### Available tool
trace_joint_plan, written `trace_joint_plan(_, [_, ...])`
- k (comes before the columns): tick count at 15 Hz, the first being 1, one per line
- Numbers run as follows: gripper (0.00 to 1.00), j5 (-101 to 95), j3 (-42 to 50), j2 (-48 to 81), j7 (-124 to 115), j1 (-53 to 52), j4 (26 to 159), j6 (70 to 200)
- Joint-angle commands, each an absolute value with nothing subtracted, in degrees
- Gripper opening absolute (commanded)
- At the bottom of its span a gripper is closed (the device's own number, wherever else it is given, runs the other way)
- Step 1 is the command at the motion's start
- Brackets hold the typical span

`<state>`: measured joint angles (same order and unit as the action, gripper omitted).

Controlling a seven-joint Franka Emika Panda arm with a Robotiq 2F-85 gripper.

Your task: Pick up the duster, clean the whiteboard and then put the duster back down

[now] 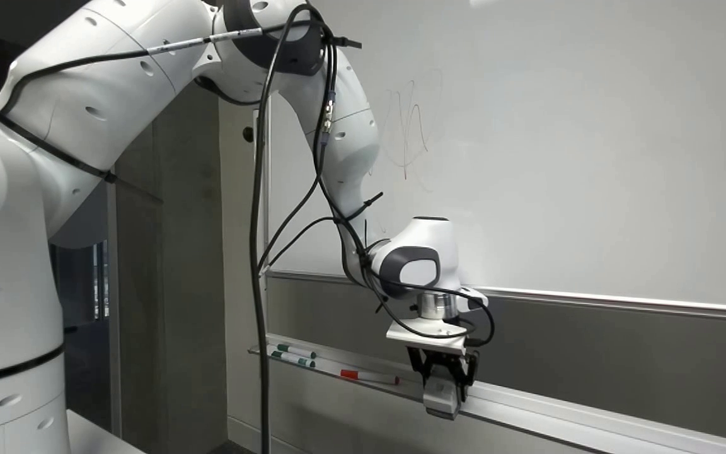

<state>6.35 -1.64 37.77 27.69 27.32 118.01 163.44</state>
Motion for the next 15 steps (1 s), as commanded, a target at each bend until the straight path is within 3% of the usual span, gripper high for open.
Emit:
trace_joint_plan(1, [0.38, 5.8, -2.5, 33.3, 27.2, 29.1, 121.7, 162.6])
trace_joint_plan(15, [0.38, 3.0, 0.3, 17.2, 28.9, 26.9, 140.9, 163.6])
